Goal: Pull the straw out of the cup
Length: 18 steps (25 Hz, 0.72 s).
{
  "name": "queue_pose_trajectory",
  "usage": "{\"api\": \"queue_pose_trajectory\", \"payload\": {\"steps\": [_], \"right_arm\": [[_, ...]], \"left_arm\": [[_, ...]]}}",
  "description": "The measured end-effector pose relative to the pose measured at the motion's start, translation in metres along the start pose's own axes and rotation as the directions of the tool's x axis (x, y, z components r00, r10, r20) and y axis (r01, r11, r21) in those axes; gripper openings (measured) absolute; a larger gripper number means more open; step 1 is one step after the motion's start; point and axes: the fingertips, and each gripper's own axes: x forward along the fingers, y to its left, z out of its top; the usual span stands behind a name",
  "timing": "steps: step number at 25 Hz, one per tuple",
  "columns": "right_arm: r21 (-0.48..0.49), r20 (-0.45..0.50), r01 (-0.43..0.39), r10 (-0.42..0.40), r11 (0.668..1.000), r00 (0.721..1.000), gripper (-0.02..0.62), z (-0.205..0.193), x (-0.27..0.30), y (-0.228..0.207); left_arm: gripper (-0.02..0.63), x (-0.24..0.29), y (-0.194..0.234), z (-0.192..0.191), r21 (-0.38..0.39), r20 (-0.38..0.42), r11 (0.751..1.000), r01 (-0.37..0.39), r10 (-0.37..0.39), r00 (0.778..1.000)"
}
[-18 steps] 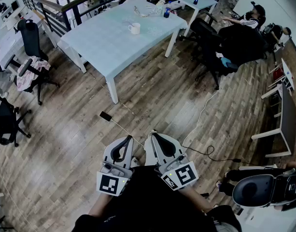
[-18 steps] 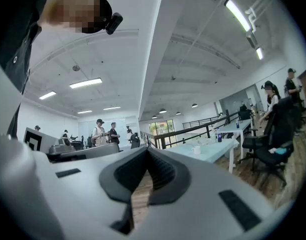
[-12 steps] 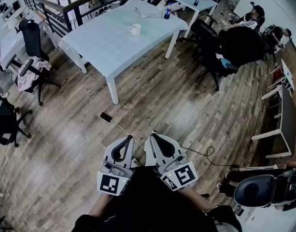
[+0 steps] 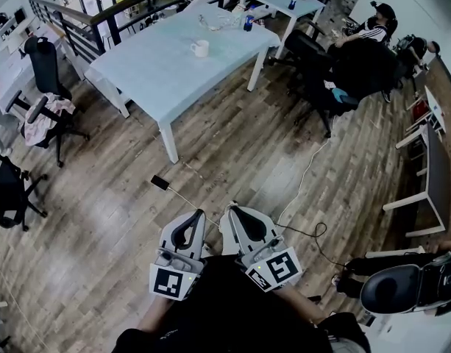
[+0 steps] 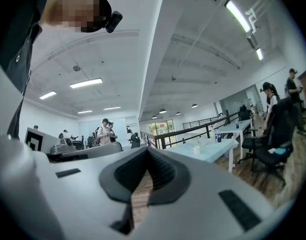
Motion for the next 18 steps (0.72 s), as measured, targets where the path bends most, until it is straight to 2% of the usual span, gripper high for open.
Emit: {"api": "queue_pose_trajectory", "payload": {"steps": [10, 14, 18], "right_arm": [[0.031, 0.022, -0.008, 0.007, 0.999, 1.0, 0.009, 0.004, 0.016, -0.016], [0.041, 0.031, -0.013, 0.012, 0.999, 0.999, 0.009, 0.004, 0.032, -0.03], [0.05, 0.032, -0.026, 0.025, 0.998, 0.999, 0.009, 0.005, 0.052, -0.047]], "left_arm": [[0.012, 0.02, 0.013, 0.007, 0.01, 0.056, 1.0, 0.01, -0.011, 0.998], [0.012, 0.034, 0.02, -0.008, 0.014, -0.029, 1.0, 0.017, -0.017, 0.999], [0.012, 0.056, 0.028, -0.012, 0.034, -0.038, 0.999, 0.017, -0.016, 0.999]]}}
